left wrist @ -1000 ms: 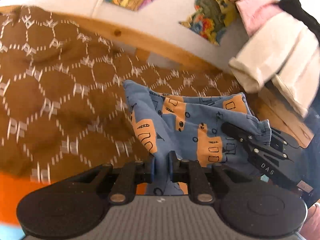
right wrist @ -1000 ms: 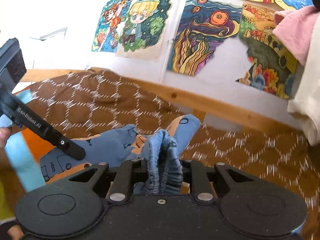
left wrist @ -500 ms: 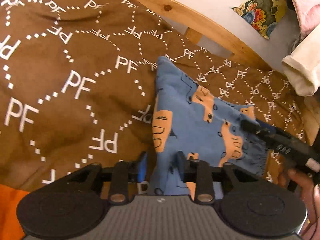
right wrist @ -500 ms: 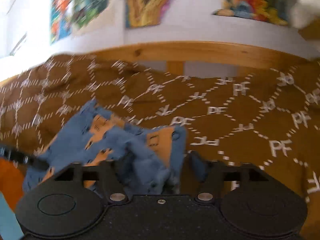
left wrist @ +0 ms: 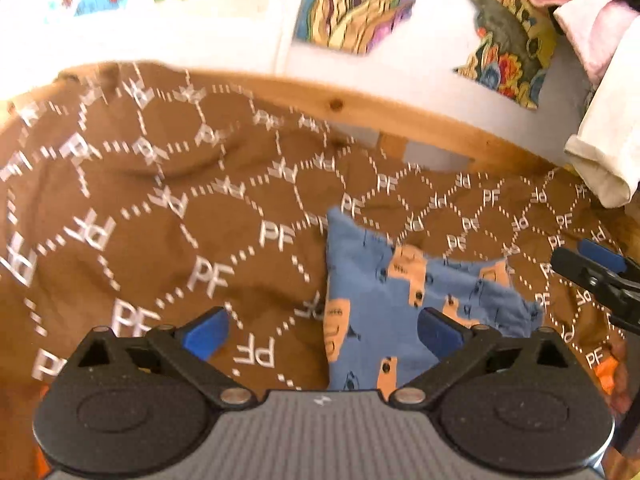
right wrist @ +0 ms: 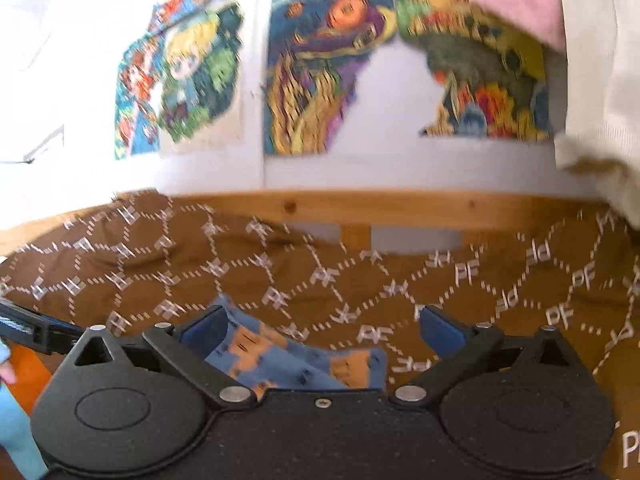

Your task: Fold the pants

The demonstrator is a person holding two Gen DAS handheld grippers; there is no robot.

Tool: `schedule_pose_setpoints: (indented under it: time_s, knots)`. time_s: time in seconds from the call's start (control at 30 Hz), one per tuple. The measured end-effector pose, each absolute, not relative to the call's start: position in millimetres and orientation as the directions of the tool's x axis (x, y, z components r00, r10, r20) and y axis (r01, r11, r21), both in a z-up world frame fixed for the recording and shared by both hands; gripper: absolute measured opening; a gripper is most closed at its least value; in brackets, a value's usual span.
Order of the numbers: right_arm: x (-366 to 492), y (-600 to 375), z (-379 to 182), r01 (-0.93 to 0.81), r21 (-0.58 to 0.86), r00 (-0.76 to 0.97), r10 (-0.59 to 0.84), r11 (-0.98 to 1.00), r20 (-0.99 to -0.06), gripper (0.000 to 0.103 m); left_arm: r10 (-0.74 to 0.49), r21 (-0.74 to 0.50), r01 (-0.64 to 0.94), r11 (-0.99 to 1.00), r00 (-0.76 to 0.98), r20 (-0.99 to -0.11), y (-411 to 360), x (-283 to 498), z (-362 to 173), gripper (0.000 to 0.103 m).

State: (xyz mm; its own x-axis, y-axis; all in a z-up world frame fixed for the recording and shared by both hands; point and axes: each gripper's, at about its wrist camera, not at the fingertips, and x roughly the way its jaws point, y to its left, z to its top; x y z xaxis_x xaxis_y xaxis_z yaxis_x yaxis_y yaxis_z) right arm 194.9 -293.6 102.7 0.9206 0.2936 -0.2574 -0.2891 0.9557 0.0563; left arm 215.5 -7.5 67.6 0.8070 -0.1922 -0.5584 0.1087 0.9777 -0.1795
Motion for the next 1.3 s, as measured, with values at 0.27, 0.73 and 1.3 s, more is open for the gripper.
schedule_pose_setpoints:
  time_s: [0.27, 0.73, 1.3]
  knots:
    - [145.9, -277.9, 146.4, -0.322, 0.087, 0.918, 0.333, 0.943, -0.215, 0.102, -0.155, -0.125, 0.107, 0.986, 0.862, -0.483, -13.9, 176.2, 103.5, 0.103]
    - [46.7, -249.6, 160.2, -0.245, 0.097, 0.943, 0.261, 0.965, -0.206, 0.102, -0.079, -0.019, 0.08, 0.997, 0.892, -0.445, -11.2, 89.0, 125.4, 0.103]
    - [-4.0, -239.6, 97.4, -0.142, 0.082, 0.927, 0.161, 0.987, -0.338, 0.102, -0.054, 0.023, 0.082, 0.996, 0.814, -0.578, -18.8, 48.2, 53.5, 0.103]
